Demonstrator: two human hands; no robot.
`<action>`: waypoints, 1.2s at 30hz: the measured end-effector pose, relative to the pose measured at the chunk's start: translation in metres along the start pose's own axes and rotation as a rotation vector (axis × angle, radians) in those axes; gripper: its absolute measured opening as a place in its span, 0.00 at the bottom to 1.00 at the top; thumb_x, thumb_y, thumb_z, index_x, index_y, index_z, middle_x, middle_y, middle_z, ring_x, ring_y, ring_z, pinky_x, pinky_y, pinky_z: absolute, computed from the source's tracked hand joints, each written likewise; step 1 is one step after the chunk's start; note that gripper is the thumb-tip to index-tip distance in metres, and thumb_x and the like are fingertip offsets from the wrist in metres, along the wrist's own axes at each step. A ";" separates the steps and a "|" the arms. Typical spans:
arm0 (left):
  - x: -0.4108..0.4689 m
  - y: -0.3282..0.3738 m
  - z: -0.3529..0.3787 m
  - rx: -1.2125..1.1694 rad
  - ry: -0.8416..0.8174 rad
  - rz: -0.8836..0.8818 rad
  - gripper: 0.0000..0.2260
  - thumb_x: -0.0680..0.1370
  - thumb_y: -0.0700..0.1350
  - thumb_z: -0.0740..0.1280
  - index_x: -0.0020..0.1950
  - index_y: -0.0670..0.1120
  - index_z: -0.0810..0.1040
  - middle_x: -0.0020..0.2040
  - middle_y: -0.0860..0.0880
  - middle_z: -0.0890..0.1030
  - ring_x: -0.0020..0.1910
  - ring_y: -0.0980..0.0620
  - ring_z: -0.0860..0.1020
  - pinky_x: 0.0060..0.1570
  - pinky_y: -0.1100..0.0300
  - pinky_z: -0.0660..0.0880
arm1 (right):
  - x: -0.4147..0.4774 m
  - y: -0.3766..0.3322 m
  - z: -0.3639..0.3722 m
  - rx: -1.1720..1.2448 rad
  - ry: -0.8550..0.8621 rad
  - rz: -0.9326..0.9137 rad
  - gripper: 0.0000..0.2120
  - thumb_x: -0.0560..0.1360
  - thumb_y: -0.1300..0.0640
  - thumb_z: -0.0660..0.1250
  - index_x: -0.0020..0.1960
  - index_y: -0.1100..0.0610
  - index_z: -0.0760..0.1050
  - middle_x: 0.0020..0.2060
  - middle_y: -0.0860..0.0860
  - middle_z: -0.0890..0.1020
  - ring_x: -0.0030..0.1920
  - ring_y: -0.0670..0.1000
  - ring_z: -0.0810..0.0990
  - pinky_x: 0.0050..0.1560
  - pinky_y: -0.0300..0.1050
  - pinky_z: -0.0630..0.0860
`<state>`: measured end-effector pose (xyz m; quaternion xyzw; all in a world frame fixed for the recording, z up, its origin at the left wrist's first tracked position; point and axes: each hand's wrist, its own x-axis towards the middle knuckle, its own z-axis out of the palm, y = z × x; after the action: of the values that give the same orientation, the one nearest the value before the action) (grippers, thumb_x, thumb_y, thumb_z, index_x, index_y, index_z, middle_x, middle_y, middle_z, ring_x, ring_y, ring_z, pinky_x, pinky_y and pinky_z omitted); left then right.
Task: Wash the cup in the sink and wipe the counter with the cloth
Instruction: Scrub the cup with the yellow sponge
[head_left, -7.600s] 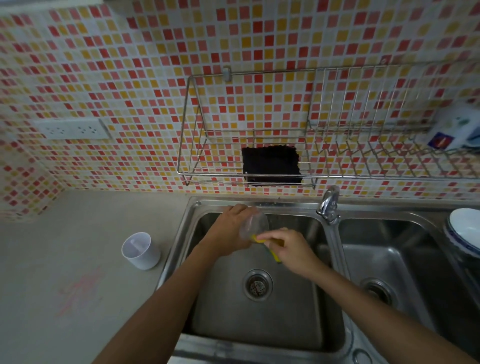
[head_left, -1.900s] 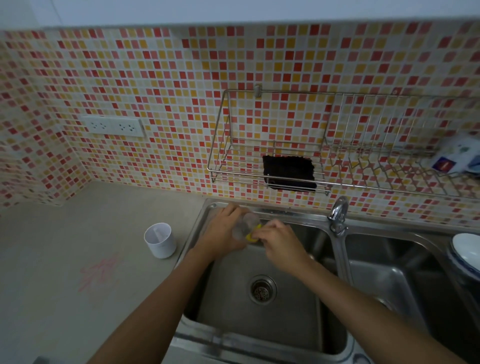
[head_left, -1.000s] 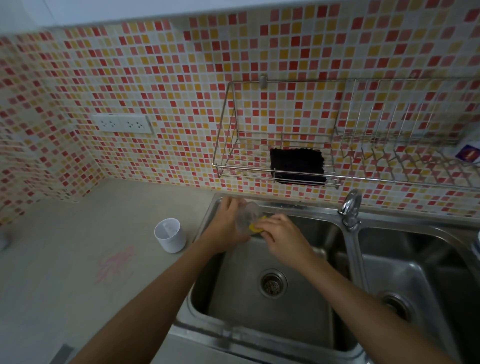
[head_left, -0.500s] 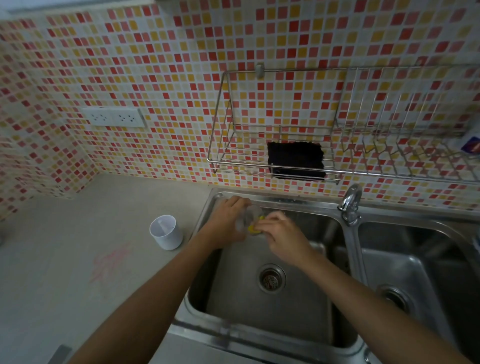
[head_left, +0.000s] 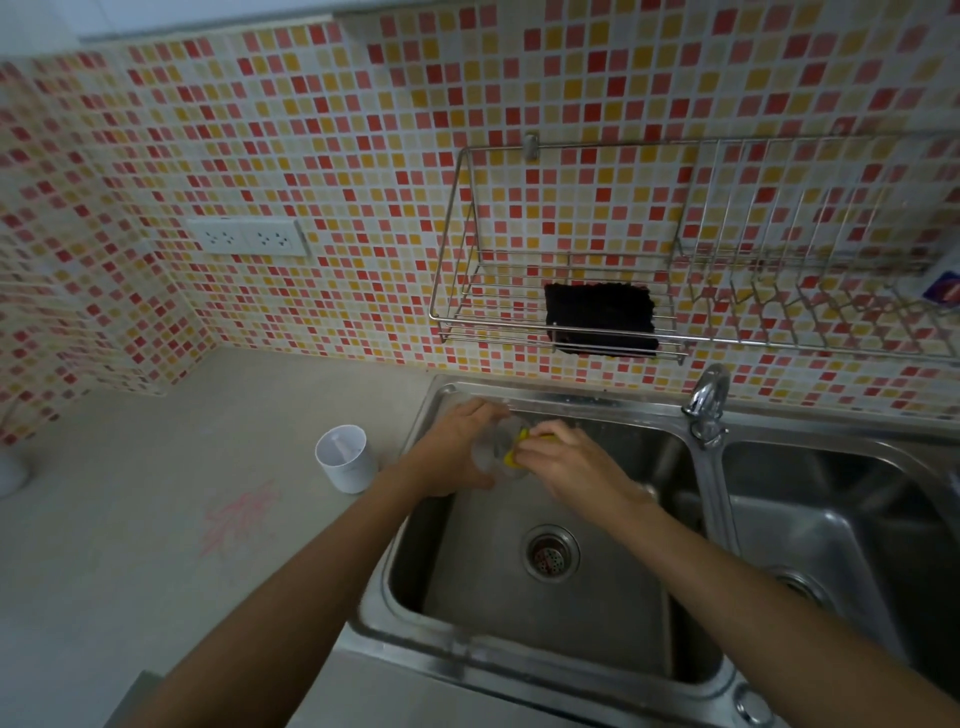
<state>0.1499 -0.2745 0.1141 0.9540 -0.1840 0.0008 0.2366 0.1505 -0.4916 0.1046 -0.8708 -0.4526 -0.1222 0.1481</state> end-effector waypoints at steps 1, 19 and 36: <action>-0.001 0.000 -0.001 -0.013 0.004 -0.007 0.38 0.62 0.49 0.75 0.70 0.50 0.67 0.67 0.50 0.71 0.67 0.50 0.69 0.66 0.50 0.71 | 0.001 -0.001 0.000 -0.002 0.020 -0.004 0.20 0.62 0.65 0.77 0.52 0.55 0.80 0.51 0.48 0.83 0.58 0.55 0.72 0.47 0.52 0.79; -0.006 -0.002 0.008 -0.048 0.173 0.014 0.35 0.64 0.54 0.77 0.68 0.47 0.69 0.65 0.50 0.69 0.64 0.51 0.70 0.63 0.54 0.73 | 0.020 -0.005 -0.008 -0.082 -0.053 0.053 0.17 0.67 0.63 0.71 0.53 0.52 0.82 0.51 0.47 0.83 0.55 0.52 0.77 0.51 0.50 0.74; -0.015 -0.018 -0.002 -0.066 0.128 -0.016 0.36 0.64 0.51 0.77 0.69 0.48 0.67 0.68 0.50 0.67 0.63 0.51 0.72 0.57 0.58 0.76 | 0.022 -0.018 0.011 0.138 -0.104 0.279 0.15 0.76 0.62 0.64 0.58 0.50 0.80 0.48 0.49 0.83 0.49 0.49 0.72 0.49 0.47 0.76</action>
<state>0.1425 -0.2540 0.1068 0.9451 -0.1609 0.0538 0.2792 0.1492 -0.4613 0.1045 -0.9181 -0.3417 -0.0238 0.1995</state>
